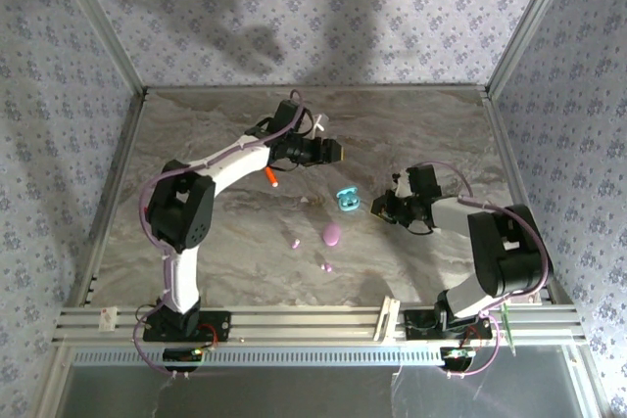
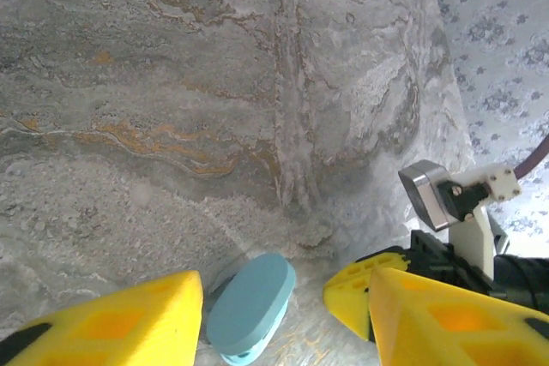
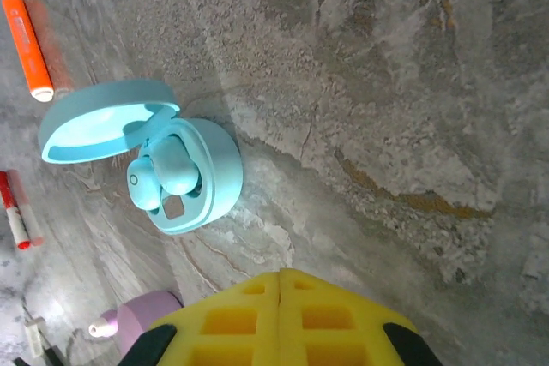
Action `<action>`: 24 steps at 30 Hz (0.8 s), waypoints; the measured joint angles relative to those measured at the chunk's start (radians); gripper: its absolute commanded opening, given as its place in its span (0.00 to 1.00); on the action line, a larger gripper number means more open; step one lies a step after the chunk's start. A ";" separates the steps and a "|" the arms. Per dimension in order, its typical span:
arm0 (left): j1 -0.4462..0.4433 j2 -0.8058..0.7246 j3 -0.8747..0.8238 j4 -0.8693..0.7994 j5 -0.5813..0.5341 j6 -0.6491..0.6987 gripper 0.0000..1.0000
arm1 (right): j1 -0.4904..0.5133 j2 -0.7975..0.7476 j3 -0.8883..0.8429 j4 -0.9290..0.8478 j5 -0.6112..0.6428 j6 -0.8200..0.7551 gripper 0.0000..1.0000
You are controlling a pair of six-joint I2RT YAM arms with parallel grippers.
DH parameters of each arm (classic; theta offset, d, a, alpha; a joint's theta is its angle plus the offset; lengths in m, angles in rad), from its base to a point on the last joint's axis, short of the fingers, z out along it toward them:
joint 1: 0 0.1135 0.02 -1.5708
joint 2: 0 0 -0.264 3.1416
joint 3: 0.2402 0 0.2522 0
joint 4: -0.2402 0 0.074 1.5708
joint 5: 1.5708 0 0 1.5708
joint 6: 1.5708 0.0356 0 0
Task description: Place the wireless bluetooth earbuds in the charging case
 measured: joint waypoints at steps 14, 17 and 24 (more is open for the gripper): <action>-0.001 0.082 0.037 -0.040 0.009 0.027 0.13 | 0.051 0.089 0.033 0.079 -0.019 0.064 0.00; -0.005 0.094 0.037 -0.046 0.009 0.027 0.11 | 0.056 0.108 0.043 0.087 -0.020 0.068 0.00; -0.022 0.104 0.035 -0.049 0.013 0.027 0.10 | 0.060 0.135 0.055 0.098 -0.019 0.075 0.00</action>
